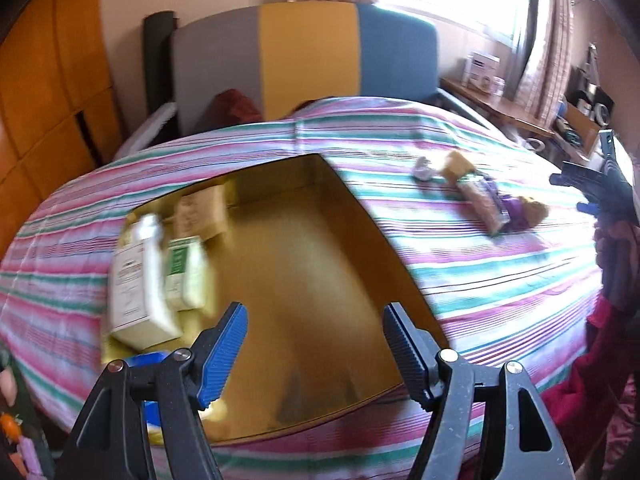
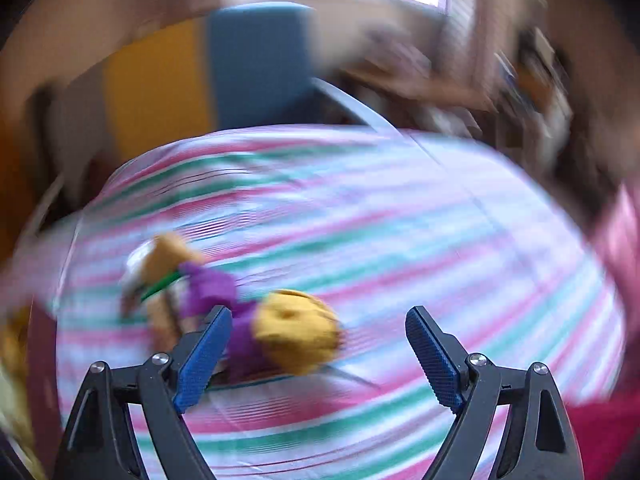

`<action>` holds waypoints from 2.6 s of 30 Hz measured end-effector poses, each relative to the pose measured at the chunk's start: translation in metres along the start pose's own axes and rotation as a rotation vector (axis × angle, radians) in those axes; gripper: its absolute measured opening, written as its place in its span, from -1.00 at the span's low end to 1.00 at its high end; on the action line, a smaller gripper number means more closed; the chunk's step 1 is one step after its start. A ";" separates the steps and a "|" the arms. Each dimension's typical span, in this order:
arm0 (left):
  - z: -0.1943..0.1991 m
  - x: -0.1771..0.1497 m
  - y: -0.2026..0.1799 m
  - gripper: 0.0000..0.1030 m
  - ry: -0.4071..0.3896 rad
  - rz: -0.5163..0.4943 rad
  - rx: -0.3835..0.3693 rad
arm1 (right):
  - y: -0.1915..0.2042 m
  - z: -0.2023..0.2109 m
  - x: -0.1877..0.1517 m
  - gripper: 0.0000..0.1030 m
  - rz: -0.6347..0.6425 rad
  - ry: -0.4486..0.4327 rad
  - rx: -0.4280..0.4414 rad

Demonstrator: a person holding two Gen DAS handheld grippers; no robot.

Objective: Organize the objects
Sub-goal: 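Move both tools back toward the remaining items on the cloth, then grasp the plastic-wrapped white ball with the left gripper, then lift the white ball with the left gripper while the right gripper grasps the purple packet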

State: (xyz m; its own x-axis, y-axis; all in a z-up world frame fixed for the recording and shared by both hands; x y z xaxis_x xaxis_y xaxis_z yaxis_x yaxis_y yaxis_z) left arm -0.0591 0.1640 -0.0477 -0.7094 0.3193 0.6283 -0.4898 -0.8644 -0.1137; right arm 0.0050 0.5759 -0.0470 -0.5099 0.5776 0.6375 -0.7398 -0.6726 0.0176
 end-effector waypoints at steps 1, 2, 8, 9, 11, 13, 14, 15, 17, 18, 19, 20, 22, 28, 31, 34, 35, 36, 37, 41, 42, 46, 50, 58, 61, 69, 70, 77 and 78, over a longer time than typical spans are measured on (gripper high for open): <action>-0.003 0.003 -0.006 0.38 0.005 -0.002 -0.011 | -0.011 -0.002 0.003 0.73 -0.074 0.012 0.025; -0.008 0.007 -0.014 0.38 0.012 -0.005 -0.027 | -0.019 -0.005 0.003 0.74 -0.120 0.030 0.036; -0.038 0.024 -0.057 0.38 0.061 -0.023 -0.099 | -0.030 -0.018 -0.008 0.74 -0.216 0.124 0.095; -0.041 0.026 -0.062 0.38 0.065 -0.032 -0.100 | -0.030 -0.019 -0.008 0.74 -0.218 0.127 0.098; -0.050 0.033 -0.073 0.38 0.082 -0.042 -0.120 | -0.030 -0.020 -0.011 0.75 -0.227 0.131 0.118; -0.059 0.041 -0.079 0.38 0.101 -0.030 -0.131 | -0.028 -0.021 -0.012 0.75 -0.228 0.133 0.130; -0.063 0.046 -0.081 0.38 0.105 -0.025 -0.136 | -0.027 -0.021 -0.012 0.76 -0.227 0.136 0.139; -0.068 0.051 -0.083 0.38 0.109 -0.021 -0.142 | -0.024 -0.021 -0.013 0.77 -0.224 0.139 0.151; -0.079 0.059 -0.086 0.35 0.122 -0.013 -0.138 | -0.019 -0.022 -0.013 0.78 -0.214 0.141 0.163; -0.085 0.062 -0.087 0.35 0.132 -0.004 -0.142 | -0.018 -0.021 -0.014 0.78 -0.206 0.142 0.168; -0.091 0.064 -0.088 0.35 0.142 0.005 -0.149 | -0.017 -0.021 -0.014 0.78 -0.201 0.145 0.172; -0.096 0.067 -0.089 0.35 0.151 0.014 -0.154 | -0.014 -0.021 -0.015 0.78 -0.197 0.147 0.179; -0.108 0.072 -0.089 0.35 0.167 0.040 -0.158 | -0.013 -0.020 -0.015 0.78 -0.196 0.146 0.191; -0.141 0.096 -0.090 0.35 0.189 0.088 -0.170 | -0.019 -0.018 -0.014 0.80 -0.237 0.146 0.227; -0.158 0.112 -0.085 0.35 0.190 0.097 -0.148 | -0.020 -0.020 -0.016 0.84 -0.259 0.165 0.254; -0.176 0.128 -0.087 0.35 0.188 0.096 -0.160 | -0.018 -0.020 -0.017 0.85 -0.266 0.177 0.263; -0.180 0.133 -0.087 0.35 0.182 0.090 -0.154 | -0.017 -0.020 -0.017 0.85 -0.265 0.180 0.271; -0.186 0.139 -0.088 0.35 0.171 0.082 -0.145 | -0.016 -0.020 -0.018 0.85 -0.265 0.182 0.277; -0.192 0.146 -0.089 0.35 0.162 0.071 -0.142 | -0.015 -0.020 -0.018 0.85 -0.265 0.185 0.284; -0.212 0.168 -0.095 0.32 0.133 0.052 -0.138 | -0.010 -0.020 -0.020 0.87 -0.252 0.196 0.305; -0.215 0.172 -0.097 0.32 0.129 0.050 -0.140 | -0.008 -0.020 -0.021 0.87 -0.248 0.199 0.308; -0.239 0.189 -0.104 0.24 0.126 0.056 -0.156 | -0.004 -0.021 -0.022 0.87 -0.235 0.209 0.318; -0.272 0.193 -0.104 -0.03 0.165 0.110 -0.166 | -0.002 -0.023 -0.024 0.87 -0.224 0.221 0.320; -0.288 0.175 -0.125 -0.24 0.208 0.047 -0.164 | -0.005 -0.029 -0.025 0.87 -0.229 0.227 0.304; -0.282 0.168 -0.125 -0.29 0.217 0.026 -0.155 | -0.006 -0.029 -0.023 0.87 -0.227 0.223 0.299; -0.241 0.122 -0.118 -0.29 0.219 0.034 -0.109 | -0.017 -0.033 -0.019 0.81 -0.258 0.206 0.263; -0.234 0.114 -0.119 -0.29 0.218 0.029 -0.108 | -0.019 -0.033 -0.019 0.80 -0.268 0.206 0.261; -0.188 0.056 -0.132 -0.29 0.193 -0.041 -0.115 | -0.030 -0.036 -0.018 0.77 -0.312 0.203 0.234; -0.182 0.050 -0.136 -0.29 0.188 -0.050 -0.116 | -0.030 -0.036 -0.019 0.76 -0.313 0.205 0.233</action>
State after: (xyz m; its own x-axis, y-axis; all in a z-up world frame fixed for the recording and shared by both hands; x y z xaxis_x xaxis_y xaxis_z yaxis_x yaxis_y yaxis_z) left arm -0.1203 0.3686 -0.1405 -0.7591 0.4371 0.4825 -0.5744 -0.7985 -0.1803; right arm 0.0211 0.6020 -0.0874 -0.3708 0.8342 0.4083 -0.7656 -0.5234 0.3741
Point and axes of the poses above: each gripper's, at about its wrist camera, not at the fingertips, and z roughly against the way its jaws point, y to its left, x to its top, the point moved 7 cm from there along -z, roughly the way its jaws point, and after that the axes turned 7 degrees about -x, right-handed, at the moved point
